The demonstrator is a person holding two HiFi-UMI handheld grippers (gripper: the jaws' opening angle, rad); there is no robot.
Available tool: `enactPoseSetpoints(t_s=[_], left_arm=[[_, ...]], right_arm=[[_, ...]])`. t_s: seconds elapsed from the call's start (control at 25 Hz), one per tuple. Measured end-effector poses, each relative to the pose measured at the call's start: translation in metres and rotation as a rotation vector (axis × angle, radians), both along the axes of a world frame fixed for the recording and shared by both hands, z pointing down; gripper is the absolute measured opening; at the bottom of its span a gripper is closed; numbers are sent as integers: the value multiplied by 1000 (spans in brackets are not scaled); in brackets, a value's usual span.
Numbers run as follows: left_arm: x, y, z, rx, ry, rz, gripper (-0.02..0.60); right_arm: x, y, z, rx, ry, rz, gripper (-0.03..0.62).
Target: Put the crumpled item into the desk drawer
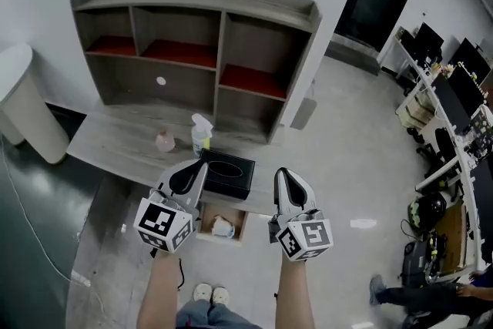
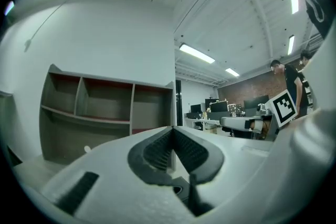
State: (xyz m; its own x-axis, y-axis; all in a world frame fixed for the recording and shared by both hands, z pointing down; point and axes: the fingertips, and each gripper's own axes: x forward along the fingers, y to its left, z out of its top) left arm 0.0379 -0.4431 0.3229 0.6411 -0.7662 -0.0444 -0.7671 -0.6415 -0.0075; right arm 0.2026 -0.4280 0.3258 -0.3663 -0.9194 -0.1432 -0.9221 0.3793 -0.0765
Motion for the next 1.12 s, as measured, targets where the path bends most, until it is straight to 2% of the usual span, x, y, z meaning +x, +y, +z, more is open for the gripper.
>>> enactPoseSetpoints(t_s=[0.24, 0.44, 0.72, 1.12], left_arm=[[22, 13, -60, 100, 13, 27, 0], [25, 20, -86, 150, 22, 25, 0], [24, 27, -90, 158, 9, 21, 0], [14, 36, -82, 143, 7, 17, 0]], right_arm=[[34, 21, -48, 66, 21, 70, 11], [51, 32, -62, 86, 44, 111, 11], [68, 43, -60, 81, 26, 154, 11], [65, 51, -55, 64, 21, 163, 9]])
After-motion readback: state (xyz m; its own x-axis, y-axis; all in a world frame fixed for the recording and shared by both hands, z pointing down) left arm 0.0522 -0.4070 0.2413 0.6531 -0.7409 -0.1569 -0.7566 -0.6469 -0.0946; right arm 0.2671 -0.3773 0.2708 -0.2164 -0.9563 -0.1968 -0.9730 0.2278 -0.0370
